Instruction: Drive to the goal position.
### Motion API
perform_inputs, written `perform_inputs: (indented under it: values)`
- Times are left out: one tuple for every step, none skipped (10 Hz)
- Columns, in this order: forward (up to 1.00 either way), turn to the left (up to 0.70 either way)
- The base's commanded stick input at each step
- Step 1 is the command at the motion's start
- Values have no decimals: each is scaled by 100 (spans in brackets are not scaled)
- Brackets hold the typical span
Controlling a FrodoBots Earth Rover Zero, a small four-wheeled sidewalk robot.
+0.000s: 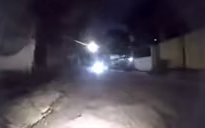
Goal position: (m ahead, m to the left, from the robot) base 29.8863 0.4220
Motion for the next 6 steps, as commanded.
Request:
perform_inputs:
  values:
    - [70, 0]
    - [70, 0]
    - [70, 0]
    - [70, 0]
    - [70, 0]
    - [70, 0]
